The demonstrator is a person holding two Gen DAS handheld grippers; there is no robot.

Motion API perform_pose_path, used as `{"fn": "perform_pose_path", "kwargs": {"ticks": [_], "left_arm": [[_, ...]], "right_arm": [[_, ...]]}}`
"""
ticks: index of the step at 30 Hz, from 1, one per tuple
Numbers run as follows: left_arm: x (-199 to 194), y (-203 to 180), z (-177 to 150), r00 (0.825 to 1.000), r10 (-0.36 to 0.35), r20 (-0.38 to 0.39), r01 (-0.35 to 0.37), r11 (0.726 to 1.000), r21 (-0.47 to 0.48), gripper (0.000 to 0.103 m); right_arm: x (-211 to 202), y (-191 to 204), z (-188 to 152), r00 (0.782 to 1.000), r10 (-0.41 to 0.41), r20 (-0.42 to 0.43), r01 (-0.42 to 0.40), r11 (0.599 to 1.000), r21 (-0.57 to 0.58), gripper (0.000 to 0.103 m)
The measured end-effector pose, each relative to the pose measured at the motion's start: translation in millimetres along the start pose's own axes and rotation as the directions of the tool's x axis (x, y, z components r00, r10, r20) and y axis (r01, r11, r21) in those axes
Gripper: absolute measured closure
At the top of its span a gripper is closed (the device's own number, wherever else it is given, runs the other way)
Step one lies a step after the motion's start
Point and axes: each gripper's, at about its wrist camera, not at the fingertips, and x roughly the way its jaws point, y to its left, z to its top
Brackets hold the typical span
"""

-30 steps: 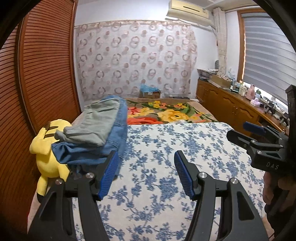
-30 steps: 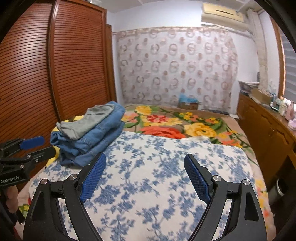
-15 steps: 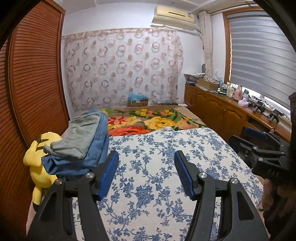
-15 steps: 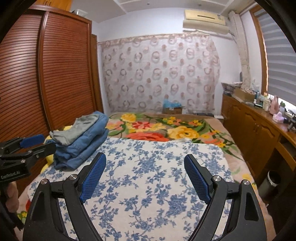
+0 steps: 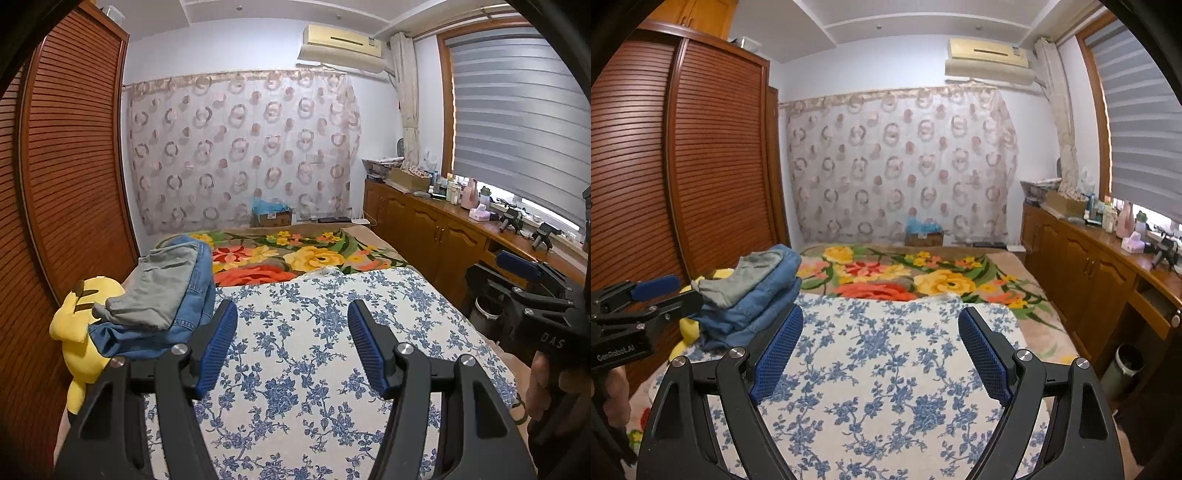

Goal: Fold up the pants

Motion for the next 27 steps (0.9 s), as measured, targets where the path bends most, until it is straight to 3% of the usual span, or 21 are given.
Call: {"fn": "perform_pose_path", "kwargs": {"ticks": [27], "left_arm": [[-3.5,4.0,-0.2,1.000,0.003,0.000,-0.003,1.000,-0.003,0.041]], "right_arm": [[-0.1,0.4,-0.3,1.000,0.001,0.000,-0.001,1.000,-0.001,0.015]]}}
